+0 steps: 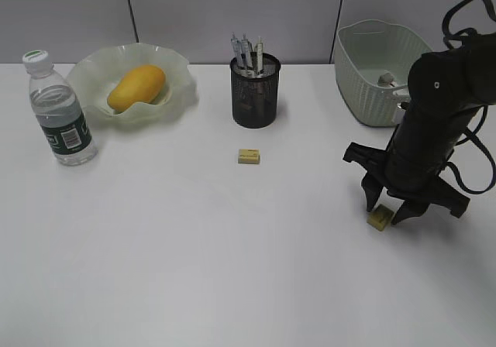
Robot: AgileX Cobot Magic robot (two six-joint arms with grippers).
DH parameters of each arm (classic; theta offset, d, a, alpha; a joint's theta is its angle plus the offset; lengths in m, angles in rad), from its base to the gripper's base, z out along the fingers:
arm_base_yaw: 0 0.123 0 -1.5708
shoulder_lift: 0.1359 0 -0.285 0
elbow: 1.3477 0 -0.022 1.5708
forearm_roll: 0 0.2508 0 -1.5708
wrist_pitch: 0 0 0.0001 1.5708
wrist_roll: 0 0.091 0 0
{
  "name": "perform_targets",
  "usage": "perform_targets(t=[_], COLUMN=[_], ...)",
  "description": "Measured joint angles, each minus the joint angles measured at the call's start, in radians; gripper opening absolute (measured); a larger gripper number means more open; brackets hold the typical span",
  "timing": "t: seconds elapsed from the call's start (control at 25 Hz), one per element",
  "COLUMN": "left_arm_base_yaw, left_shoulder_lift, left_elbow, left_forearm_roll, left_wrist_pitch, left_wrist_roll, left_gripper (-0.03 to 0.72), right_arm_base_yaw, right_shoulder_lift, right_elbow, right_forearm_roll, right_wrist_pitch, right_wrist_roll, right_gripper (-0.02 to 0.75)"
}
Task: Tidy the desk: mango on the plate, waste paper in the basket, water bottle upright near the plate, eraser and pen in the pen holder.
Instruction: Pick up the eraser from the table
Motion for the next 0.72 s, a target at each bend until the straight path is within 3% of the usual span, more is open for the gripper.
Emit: perform_targets(t=[0.72], left_arm_base_yaw=[0.000], left_shoulder_lift=[0.000], left_elbow=[0.000], left_forearm_roll=[0.000], left_wrist_pitch=[0.000], left_wrist_roll=[0.000], left_gripper=[0.365], right_arm_base_yaw=[0.000], right_shoulder_lift=[0.024], right_elbow=[0.000], right_forearm_roll=[0.005], right_wrist_pitch=[-0.008], right_wrist_roll=[0.001], right_gripper=[0.302])
